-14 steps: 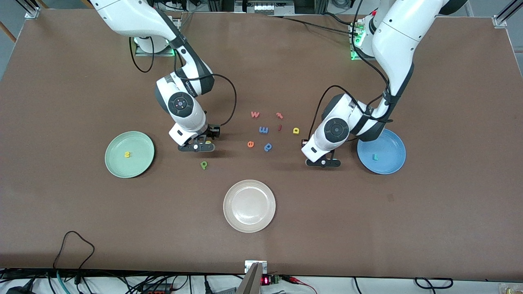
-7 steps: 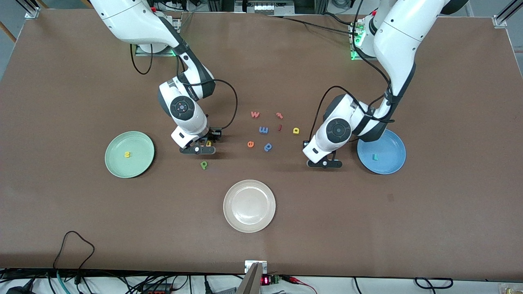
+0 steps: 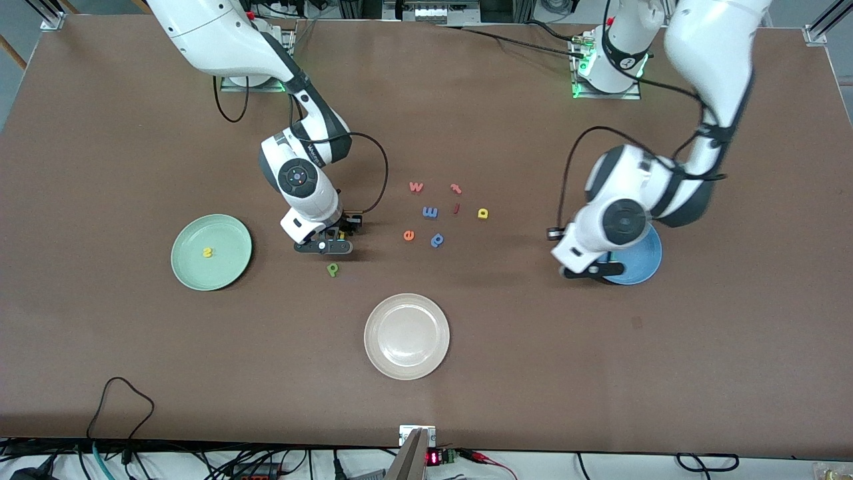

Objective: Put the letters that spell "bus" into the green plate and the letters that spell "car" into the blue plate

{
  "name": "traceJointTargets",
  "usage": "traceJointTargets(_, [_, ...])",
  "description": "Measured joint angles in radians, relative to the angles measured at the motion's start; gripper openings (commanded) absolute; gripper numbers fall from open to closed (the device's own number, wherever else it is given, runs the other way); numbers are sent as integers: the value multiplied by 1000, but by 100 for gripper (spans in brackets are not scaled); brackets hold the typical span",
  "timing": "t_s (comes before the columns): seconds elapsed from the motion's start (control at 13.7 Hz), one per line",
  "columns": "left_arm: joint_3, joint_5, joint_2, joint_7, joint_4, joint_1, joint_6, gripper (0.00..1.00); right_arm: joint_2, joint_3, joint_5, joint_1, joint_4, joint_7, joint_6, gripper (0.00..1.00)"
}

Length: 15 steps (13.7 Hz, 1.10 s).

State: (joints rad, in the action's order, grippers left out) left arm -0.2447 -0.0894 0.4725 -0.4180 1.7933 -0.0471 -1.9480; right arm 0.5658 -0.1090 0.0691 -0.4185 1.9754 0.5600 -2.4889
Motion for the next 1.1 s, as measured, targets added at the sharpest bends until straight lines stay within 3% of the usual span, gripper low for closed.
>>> traceJointTargets(0.22, [6, -2, 4, 205, 24, 157, 8, 7, 2, 0, 0, 0, -1, 1, -2, 37])
traceJointTargets(0.37, [7, -2, 23, 272, 49, 224, -16, 7, 2, 0, 0, 0, -1, 1, -2, 22])
traceJointTargets(0.58, [6, -2, 48, 284, 117, 241, -138, 8, 1, 0, 0, 0, -2, 1, -4, 2])
traceJointTargets(0.66, [4, -2, 56, 284, 137, 241, -170, 15, 1, 0, 0, 0, -2, 1, -4, 1])
traceJointTargets(0.73, [4, -2, 62, 284, 150, 241, -189, 27, 1, 1, 0, 0, -2, 1, -4, 0])
traceJointTargets(0.8, [3, -2, 65, 284, 153, 241, -196, 63, 1, 2, 0, 1, -3, 1, -7, 0])
traceJointTargets(0.88, [3, -2, 66, 284, 153, 242, -200, 91, -1, 6, 0, 2, -9, 1, -7, 0])
traceJointTargets(0.95, [3, -2, 65, 284, 150, 242, -202, 100, -9, 10, 1, 11, -21, -5, 6, 0])
traceJointTargets(1.1, [1, -2, 60, 284, 133, 242, -199, 100, -49, 20, 2, 58, -46, -74, 79, 0])
